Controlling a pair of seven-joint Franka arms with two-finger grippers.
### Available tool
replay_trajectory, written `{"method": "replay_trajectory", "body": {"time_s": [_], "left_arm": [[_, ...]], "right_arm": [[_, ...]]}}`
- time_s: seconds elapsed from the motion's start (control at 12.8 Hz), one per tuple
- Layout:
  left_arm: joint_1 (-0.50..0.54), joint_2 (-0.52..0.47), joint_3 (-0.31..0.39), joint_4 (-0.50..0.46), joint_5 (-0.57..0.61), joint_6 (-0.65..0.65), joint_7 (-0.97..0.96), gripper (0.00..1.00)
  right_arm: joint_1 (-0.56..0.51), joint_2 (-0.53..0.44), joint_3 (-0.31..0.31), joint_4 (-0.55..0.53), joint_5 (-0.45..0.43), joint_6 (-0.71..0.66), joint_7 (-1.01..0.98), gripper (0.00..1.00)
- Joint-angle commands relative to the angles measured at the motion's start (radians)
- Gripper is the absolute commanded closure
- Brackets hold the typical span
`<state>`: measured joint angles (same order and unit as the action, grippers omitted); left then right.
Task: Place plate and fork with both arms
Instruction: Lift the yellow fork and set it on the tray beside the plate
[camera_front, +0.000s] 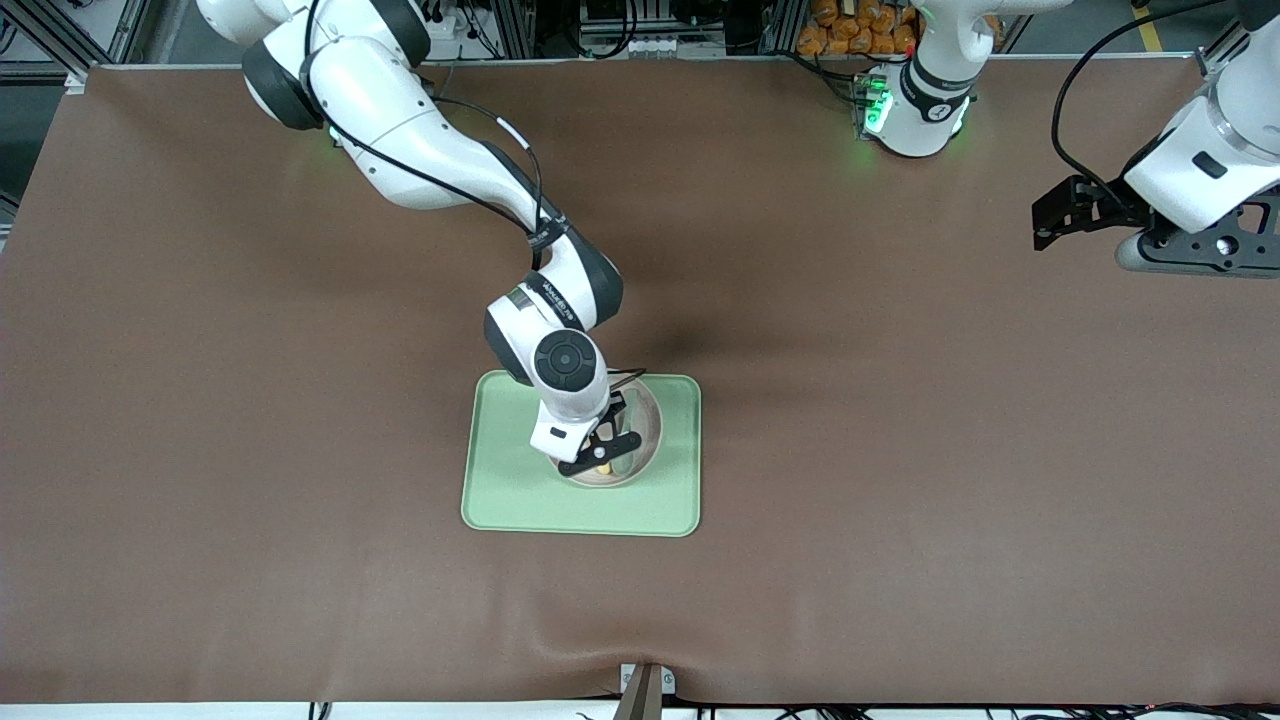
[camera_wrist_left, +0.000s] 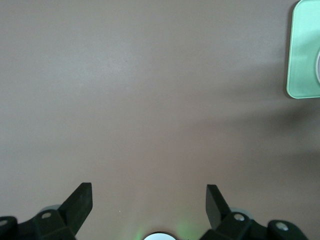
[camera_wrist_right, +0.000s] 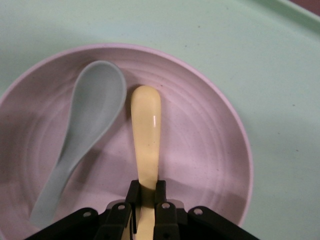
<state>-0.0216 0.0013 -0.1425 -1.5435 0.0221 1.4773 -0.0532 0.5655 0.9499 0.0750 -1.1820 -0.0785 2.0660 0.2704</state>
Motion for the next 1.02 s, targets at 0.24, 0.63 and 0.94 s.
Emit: {"method": "replay_trajectory", "body": {"time_s": [0.24, 0.63, 0.94], "left_arm": [[0.009, -0.004, -0.006, -0.003, -0.016, 0.011, -0.023, 0.0], [0.011, -0.004, -0.005, 0.006, -0.013, 0.011, -0.067, 0.0], [0.008, -0.003, -0.038, 0.026, -0.014, 0.011, -0.068, 0.0]], "right_arm": [[-0.094, -0.057, 0.006, 0.05, 0.042, -0.129, 0.006, 1.0], [-0.223, -0.065, -0.008, -0.033, 0.023, -0.132, 0.015, 1.0], [-0.22, -0.059, -0.006, -0.054, 0.049, -0.075, 0.139, 1.0]]}}
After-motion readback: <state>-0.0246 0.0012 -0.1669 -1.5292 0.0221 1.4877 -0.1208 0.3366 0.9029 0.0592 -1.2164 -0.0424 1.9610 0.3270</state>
